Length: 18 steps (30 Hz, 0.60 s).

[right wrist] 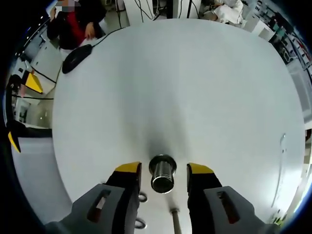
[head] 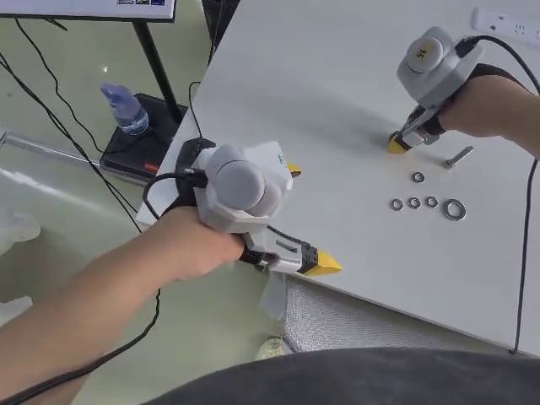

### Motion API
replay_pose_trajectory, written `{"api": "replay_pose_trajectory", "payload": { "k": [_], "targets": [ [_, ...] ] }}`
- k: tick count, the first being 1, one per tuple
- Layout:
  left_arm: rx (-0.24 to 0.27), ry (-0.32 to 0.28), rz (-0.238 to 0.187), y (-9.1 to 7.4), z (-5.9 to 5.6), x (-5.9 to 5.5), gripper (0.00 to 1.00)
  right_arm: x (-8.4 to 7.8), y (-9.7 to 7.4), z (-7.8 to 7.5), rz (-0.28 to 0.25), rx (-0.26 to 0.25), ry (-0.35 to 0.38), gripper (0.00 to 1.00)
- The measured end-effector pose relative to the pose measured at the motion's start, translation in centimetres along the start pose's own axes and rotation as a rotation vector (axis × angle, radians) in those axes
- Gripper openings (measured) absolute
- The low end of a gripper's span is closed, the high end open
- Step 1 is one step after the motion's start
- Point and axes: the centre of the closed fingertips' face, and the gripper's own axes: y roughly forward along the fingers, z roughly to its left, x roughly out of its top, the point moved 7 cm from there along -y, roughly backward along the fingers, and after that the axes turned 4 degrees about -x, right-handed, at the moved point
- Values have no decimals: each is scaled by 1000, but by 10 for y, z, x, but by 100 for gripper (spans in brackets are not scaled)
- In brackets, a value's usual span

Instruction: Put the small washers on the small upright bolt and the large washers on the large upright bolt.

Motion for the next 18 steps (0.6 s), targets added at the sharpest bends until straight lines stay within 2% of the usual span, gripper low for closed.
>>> {"api": "replay_pose_trajectory", "payload": {
  "k": [7,11,14,18],
  "targets": [
    [3,4,-2,-1,-2,2,86,2,-11,-2,-25,-1,2,38],
    [18,-5,-23,-4,0,4,87,5,-19,0,-26,-2,-15,38],
    [23,9,-13,-4,-1,4,87,6,-25,1,-29,4,-17,38],
    [19,8,-21,-6,-3,5,87,6,-32,1,-27,5,-31,37]
  ]
}}
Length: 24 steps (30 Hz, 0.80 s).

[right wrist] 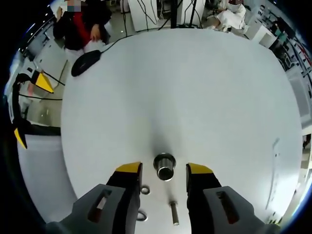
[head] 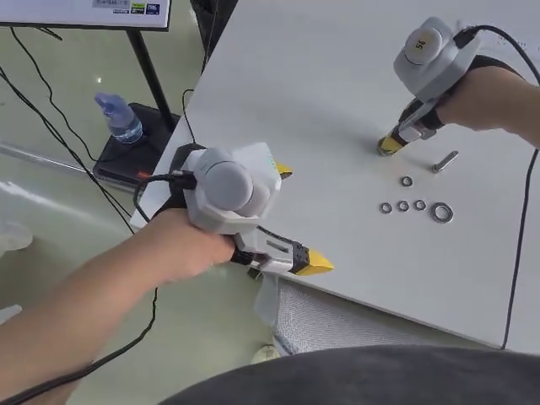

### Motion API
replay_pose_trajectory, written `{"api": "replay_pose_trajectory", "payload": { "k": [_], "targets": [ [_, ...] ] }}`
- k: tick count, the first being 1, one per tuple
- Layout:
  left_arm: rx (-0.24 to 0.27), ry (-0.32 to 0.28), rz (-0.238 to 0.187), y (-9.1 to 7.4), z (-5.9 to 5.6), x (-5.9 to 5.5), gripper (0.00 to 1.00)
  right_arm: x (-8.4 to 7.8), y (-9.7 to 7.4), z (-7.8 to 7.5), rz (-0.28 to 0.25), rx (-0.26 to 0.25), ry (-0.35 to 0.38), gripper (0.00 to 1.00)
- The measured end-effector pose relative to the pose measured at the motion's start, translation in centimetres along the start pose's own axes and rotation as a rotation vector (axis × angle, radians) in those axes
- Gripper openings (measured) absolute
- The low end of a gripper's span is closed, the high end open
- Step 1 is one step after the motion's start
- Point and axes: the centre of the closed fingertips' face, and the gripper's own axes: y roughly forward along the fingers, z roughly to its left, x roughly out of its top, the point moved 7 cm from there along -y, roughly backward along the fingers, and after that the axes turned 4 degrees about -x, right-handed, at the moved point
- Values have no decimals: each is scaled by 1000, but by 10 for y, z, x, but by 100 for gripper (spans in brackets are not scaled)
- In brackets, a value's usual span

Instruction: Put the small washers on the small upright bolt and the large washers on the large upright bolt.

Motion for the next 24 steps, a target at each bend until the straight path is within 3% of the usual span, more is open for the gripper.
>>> {"api": "replay_pose_trajectory", "payload": {
  "k": [12,15,24],
  "targets": [
    [11,16,3,-4,-6,2,86,-15,-17,1,6,-9,15,37],
    [7,-11,-10,-5,-5,3,86,-20,-19,1,6,-11,23,37],
    [11,3,-9,-8,-6,8,84,-36,-23,7,11,-10,38,36]
  ]
}}
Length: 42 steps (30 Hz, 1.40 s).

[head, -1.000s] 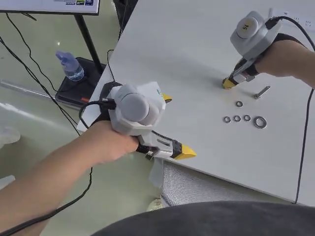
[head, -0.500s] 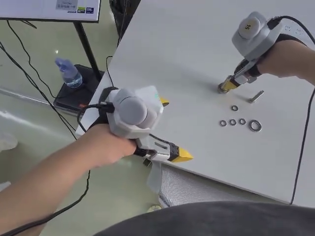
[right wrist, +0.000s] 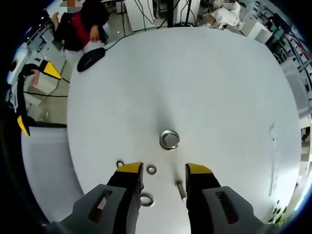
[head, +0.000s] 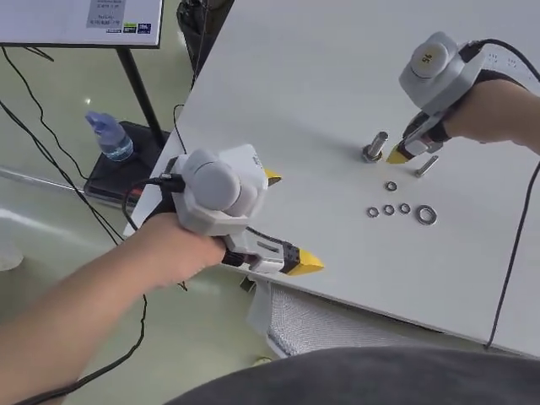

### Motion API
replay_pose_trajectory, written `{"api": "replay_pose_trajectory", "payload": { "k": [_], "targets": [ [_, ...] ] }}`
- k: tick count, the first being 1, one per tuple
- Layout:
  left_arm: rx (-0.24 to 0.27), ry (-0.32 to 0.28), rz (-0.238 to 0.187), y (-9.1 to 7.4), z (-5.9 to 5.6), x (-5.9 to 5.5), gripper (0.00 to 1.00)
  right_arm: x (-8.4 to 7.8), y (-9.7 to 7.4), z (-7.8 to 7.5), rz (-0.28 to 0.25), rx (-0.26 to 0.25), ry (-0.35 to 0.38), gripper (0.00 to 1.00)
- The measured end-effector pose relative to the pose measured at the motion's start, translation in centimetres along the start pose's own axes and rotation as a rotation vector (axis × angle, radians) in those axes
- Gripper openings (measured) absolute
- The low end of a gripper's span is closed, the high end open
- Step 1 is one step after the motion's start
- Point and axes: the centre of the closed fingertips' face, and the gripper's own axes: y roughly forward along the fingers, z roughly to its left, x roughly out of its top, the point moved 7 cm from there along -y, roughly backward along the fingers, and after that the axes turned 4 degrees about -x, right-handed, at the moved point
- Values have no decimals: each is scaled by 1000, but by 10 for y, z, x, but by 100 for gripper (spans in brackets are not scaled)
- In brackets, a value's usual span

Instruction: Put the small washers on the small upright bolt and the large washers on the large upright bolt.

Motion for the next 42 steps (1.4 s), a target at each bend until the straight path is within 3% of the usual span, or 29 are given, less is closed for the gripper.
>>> {"api": "replay_pose_trajectory", "payload": {
  "k": [10,19,22,24,27,42],
  "targets": [
    [-9,4,-4,0,-4,7,82,-24,-5,10,14,3,25,36],
    [-9,16,8,2,-4,6,82,-44,-10,22,20,8,43,36],
    [-9,17,6,2,-4,7,85,-50,-8,20,25,10,48,36],
    [-21,13,-28,2,-5,9,91,-53,-10,21,25,6,51,36],
    [-8,30,9,3,-2,4,91,-59,-11,25,33,8,58,36],
    [-1,22,-2,5,-1,5,92,-80,-7,26,24,-10,89,36]
  ]
}}
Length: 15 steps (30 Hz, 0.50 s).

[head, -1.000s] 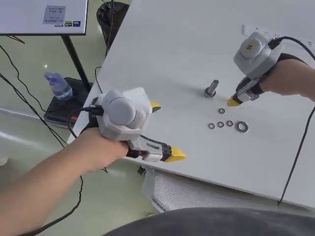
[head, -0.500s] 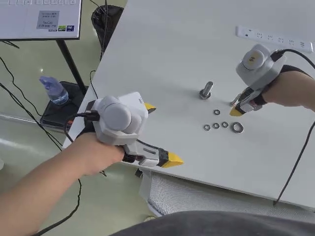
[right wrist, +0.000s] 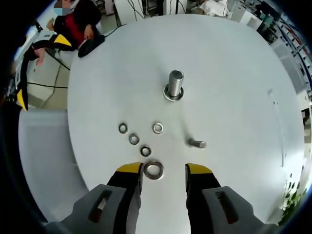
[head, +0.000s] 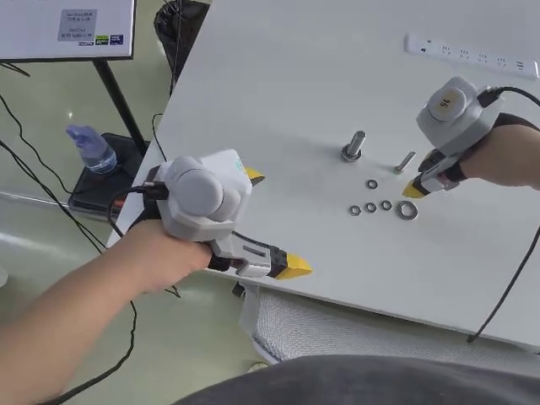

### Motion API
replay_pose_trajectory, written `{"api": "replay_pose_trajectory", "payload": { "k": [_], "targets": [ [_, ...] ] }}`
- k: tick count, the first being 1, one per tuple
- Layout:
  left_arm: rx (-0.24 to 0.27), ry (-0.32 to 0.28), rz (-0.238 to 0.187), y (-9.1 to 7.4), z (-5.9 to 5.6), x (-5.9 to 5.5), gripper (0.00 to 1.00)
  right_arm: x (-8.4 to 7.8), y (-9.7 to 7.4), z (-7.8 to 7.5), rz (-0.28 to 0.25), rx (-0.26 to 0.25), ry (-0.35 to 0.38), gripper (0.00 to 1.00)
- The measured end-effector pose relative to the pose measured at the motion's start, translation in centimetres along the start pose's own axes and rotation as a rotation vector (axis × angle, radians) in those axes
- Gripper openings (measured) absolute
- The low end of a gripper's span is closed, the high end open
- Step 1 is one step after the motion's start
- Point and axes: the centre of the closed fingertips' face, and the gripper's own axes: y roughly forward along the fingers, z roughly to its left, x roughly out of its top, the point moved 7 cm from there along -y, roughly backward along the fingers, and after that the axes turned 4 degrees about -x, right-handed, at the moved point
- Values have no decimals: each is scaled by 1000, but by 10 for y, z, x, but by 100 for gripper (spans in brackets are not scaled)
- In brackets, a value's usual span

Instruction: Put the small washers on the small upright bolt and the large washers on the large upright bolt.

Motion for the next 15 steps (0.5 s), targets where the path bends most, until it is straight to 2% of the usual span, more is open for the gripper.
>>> {"api": "replay_pose_trajectory", "payload": {
  "k": [15],
  "targets": [
    [5,-3,13,1,-3,-3,91,-14,18,8,9,14,22,37]
  ]
}}
